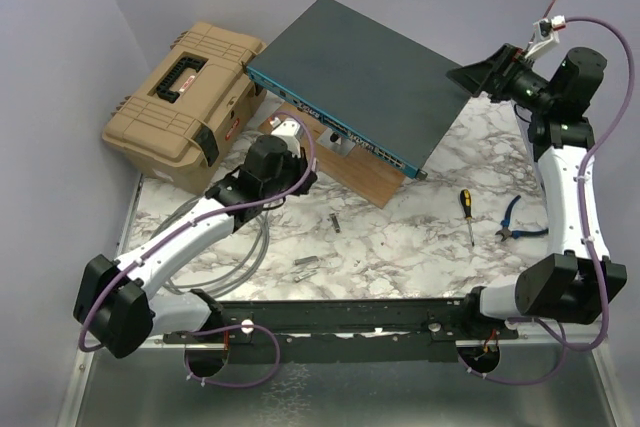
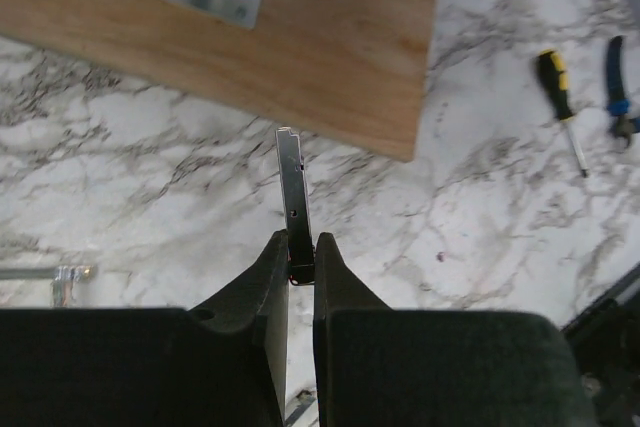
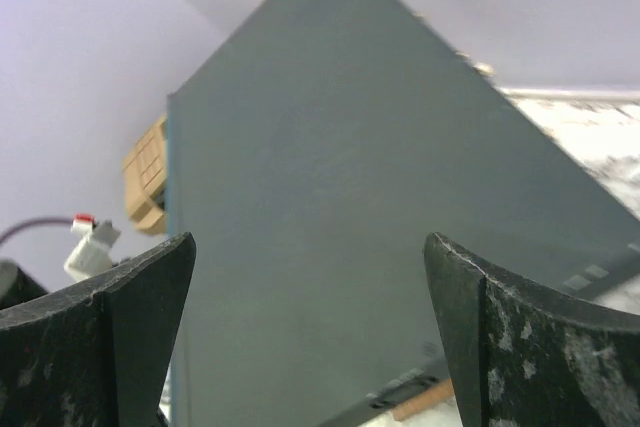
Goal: Insert the plug into the switch port
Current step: Pick up the connector from the center of the board.
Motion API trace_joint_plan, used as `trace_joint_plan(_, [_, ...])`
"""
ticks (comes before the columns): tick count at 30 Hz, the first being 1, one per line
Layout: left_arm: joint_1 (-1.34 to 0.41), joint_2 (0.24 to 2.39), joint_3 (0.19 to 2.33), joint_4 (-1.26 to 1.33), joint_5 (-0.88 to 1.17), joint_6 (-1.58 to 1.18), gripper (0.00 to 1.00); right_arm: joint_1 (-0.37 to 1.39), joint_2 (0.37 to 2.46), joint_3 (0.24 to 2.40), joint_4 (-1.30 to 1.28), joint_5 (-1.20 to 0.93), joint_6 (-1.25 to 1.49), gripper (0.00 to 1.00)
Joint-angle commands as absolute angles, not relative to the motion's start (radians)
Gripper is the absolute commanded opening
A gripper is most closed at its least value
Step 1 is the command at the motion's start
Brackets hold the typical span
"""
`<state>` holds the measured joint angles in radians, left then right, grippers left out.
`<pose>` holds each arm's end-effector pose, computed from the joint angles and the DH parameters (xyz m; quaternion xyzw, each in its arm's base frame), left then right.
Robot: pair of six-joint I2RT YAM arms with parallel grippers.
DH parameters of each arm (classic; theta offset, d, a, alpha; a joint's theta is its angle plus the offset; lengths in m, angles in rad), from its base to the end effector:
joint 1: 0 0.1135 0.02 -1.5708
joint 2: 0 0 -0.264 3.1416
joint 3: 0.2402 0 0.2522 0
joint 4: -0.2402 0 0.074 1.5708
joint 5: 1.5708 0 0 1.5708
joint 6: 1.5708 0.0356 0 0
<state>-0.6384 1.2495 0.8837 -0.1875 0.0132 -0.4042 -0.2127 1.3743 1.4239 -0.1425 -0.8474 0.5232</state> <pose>0.2246 -0.1673 0.2748 0.1052 0.8670 -0.2476 0.4195 0.3060 -0.0388 0.4354 -0.0160 0.7283 0.3952 0.5596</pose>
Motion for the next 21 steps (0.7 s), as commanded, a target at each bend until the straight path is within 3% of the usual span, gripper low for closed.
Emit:
trace_joint_plan(1, [-0.634,1.185,0.968,-0.184,0.15,-0.422,0.0,-0.153,1.328,1.429,0.016,-1.0,0.465,1.0])
trace_joint_plan(13, [-0.636,1.011,0.964,-0.064,0.314,-0.493,0.0,0.065,1.348,1.409,0.094,-1.124,0.448,1.0])
trace_joint_plan(21, [-0.636,0.994,0.95,0.186,0.375,-0.613,0.0,0.208,1.392,1.337,0.326,-1.133,0.668,0.98])
